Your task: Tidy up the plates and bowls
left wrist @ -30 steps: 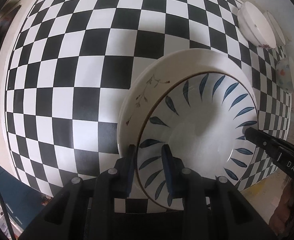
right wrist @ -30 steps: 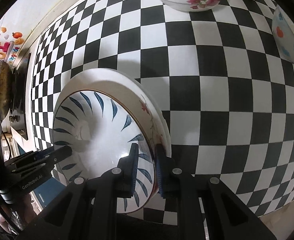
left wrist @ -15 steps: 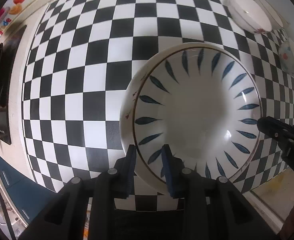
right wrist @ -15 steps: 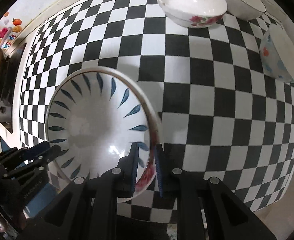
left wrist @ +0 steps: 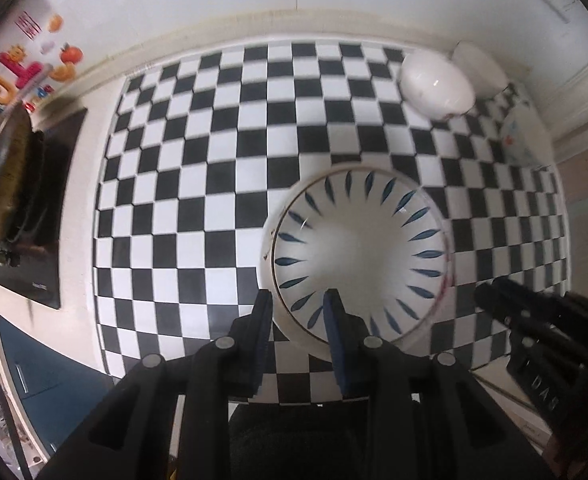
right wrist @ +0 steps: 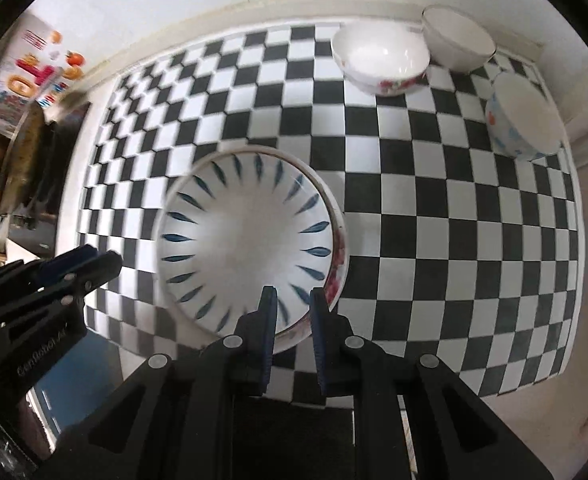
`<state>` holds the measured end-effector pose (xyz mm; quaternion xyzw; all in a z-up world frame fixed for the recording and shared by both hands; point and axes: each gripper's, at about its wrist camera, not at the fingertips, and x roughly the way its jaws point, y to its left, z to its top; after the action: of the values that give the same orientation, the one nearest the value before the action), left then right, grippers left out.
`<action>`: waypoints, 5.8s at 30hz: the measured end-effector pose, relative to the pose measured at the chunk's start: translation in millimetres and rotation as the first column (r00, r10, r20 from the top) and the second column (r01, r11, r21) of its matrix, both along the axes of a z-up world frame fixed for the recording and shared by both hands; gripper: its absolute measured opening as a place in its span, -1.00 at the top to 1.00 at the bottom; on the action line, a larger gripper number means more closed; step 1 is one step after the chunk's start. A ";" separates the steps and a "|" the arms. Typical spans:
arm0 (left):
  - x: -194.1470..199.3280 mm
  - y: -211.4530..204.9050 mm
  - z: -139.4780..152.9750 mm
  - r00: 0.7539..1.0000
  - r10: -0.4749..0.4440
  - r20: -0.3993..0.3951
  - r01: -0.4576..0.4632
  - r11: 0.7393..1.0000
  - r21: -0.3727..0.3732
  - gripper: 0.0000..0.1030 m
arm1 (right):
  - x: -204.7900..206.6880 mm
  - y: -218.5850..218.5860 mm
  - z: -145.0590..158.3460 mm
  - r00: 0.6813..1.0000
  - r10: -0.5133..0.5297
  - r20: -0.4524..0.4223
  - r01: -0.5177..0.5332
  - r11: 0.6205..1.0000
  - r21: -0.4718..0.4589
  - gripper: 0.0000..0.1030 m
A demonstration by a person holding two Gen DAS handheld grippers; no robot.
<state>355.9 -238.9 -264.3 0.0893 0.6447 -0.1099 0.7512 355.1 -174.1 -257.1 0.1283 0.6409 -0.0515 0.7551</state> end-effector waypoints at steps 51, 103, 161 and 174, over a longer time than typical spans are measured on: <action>273.0 -171.2 -128.4 0.950 -0.244 -0.195 0.198 0.953 -0.227 0.56 | 210.4 -228.8 -118.3 0.915 -0.389 -0.108 0.402 0.905 0.141 0.46; -6.0 -213.1 -154.8 0.965 -0.129 -0.231 0.099 0.986 -0.135 0.72 | -27.0 -227.6 -143.4 0.992 -0.021 -0.125 0.036 0.993 0.115 0.80; 288.6 -288.9 -133.2 0.983 0.045 -0.178 -0.103 0.938 -0.332 -0.18 | 221.4 -413.6 -102.1 0.969 -0.247 0.018 0.234 0.938 0.256 -0.41; 304.9 -300.8 -168.2 0.981 -0.019 -0.192 -0.037 0.959 -0.281 0.66 | 246.1 -413.0 -150.4 0.971 -0.226 -0.081 0.240 0.930 0.278 0.66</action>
<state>660.8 -539.8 -432.6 -0.0331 0.6923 -0.2058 0.6908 601.2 -587.1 -407.4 0.3098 0.6398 -0.0505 0.7015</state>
